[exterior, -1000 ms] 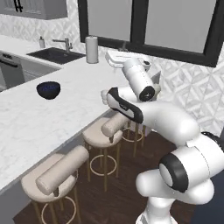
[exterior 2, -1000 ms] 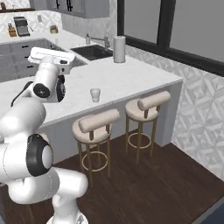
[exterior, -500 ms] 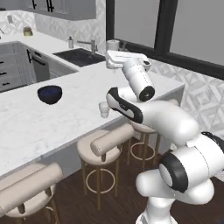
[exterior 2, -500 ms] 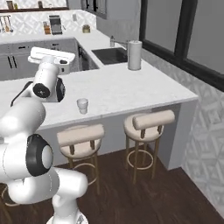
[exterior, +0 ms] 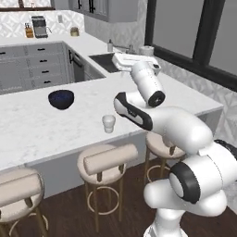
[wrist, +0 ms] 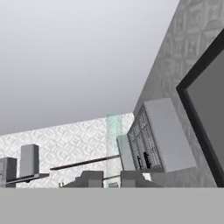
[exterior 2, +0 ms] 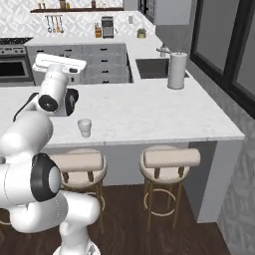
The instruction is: Take a straw from the drawer in front and place it inside the glass cup on the dining counter.
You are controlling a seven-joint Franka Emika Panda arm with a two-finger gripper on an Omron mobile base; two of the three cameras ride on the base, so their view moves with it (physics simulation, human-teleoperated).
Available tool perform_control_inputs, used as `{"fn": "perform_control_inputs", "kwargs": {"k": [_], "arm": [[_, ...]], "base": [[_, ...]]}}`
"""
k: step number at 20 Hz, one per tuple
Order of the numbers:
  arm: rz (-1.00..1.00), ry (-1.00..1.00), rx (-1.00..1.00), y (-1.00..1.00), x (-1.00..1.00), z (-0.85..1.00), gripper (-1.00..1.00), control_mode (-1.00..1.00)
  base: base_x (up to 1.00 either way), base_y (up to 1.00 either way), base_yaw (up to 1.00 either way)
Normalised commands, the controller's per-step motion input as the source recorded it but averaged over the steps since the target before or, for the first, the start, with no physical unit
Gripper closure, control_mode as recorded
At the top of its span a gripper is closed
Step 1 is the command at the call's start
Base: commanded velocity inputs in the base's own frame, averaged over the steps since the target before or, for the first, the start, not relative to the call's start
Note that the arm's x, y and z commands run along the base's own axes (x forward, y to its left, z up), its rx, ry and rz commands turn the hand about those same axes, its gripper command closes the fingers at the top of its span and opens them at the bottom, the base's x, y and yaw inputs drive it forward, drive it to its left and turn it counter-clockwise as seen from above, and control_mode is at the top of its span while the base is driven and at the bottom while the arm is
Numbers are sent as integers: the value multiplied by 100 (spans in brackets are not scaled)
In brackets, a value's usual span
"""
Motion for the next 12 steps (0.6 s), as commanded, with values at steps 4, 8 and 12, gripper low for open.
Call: {"fn": "perform_control_inputs", "kwargs": {"k": [4,8,12], "arm": [[0,0,0,0,0,0,100,100],[0,0,0,0,0,0,100,100],[0,0,0,0,0,0,100,100]], "base": [[96,-16,31],[100,0,18],[100,0,15]]}}
